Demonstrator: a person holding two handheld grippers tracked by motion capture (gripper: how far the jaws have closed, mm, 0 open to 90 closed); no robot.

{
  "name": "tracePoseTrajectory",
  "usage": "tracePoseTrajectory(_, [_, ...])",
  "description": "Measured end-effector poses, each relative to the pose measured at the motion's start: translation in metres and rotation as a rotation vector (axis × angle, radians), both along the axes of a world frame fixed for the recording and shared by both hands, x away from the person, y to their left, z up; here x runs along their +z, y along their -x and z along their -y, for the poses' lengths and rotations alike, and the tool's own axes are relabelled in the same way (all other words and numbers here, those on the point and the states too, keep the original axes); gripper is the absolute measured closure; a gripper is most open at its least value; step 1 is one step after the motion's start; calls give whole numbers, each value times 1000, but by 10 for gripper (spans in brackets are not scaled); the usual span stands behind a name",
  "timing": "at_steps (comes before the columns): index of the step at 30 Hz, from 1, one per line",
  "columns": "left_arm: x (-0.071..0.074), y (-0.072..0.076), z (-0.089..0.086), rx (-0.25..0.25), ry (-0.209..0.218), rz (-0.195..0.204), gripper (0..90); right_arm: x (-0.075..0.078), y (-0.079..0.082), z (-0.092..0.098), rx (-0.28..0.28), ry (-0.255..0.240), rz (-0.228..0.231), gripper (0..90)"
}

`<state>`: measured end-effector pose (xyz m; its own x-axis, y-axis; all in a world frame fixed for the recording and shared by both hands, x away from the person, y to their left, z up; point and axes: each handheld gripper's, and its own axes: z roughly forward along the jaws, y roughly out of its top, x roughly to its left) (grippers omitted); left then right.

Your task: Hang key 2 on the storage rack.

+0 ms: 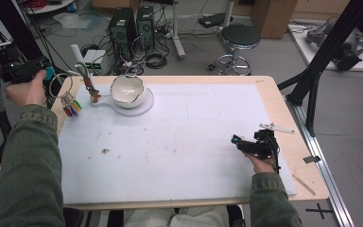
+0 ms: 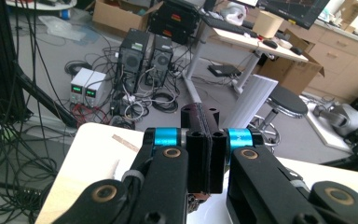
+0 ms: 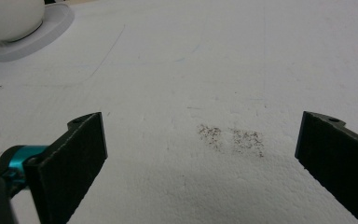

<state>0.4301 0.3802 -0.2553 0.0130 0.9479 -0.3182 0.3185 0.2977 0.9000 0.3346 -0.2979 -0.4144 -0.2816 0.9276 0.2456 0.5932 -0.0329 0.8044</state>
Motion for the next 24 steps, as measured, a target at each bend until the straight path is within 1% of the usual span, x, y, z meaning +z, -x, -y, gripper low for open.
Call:
tracePoseTrajectory(2, [-1, -1, -1, 10, -2, 8, 897, 0, 1, 1, -3, 0, 1, 10])
tracePoseTrajectory(4, [-1, -3, -2, 22, 12, 17, 897, 0, 1, 2, -6, 2, 4, 10])
tracePoseTrajectory(6, [-2, -6, -3, 34, 11, 11, 897, 0, 1, 3, -11, -2, 3, 10])
tracePoseTrajectory(9, [-3, -9, -4, 47, 17, 15, 897, 0, 2, 4, -13, -3, 2, 10])
tracePoseTrajectory(11, [-4, -11, -6, 45, 21, 13, 897, 0, 2, 4, -13, -4, 2, 10])
tracePoseTrajectory(14, [-5, -14, -6, 37, 14, 12, 897, 0, 2, 5, -15, -6, 0, 10])
tracePoseTrajectory(16, [-5, -17, -6, 28, 16, 19, 897, 0, 2, 5, -16, -6, 0, 10])
tracePoseTrajectory(18, [-4, -19, -5, 24, 16, 19, 897, 0, 2, 5, -16, -5, 1, 10])
tracePoseTrajectory(19, [-4, -21, -4, 17, 23, 19, 897, 0, 2, 5, -16, -5, 1, 10])
tracePoseTrajectory(22, [-5, -25, 0, 10, 18, 21, 897, -1, 2, 5, -15, -5, -1, 10])
tracePoseTrajectory(24, [-6, -28, 2, 1, 34, 32, 897, -1, 2, 5, -14, -4, -1, 10])
